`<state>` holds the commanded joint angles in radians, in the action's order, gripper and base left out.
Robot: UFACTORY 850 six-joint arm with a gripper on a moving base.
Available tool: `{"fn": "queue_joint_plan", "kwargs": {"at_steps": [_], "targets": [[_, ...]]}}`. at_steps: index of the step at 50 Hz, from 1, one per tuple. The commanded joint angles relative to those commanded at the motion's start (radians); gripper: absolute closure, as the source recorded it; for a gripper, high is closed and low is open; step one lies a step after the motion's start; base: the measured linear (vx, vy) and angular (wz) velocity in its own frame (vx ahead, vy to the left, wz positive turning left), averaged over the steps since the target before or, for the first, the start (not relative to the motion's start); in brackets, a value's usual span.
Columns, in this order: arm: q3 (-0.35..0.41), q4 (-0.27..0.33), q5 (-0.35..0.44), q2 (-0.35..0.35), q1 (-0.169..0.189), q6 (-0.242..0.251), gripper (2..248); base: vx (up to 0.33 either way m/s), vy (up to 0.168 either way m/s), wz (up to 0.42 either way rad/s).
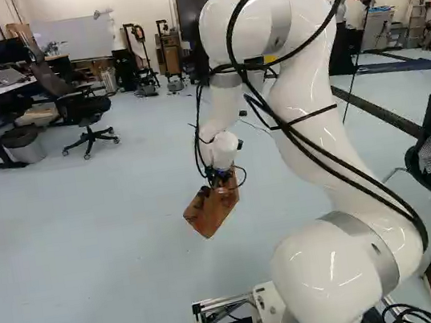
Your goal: Pick up the grocery bag from the ground
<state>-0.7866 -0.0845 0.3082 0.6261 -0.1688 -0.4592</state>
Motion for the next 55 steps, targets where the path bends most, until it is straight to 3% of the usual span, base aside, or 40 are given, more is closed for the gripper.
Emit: {"fn": "queue_joint_plan", "kwargs": {"at_steps": [28, 55], "targets": [[0.060, 0.007, 0.049, -0.078, 0.015, 0.040, 228, 0.000, 0.000, 0.000], [0.184, 0.022, 0.148, -0.238, 0.044, 0.121, 228, 0.000, 0.000, 0.000]]}}
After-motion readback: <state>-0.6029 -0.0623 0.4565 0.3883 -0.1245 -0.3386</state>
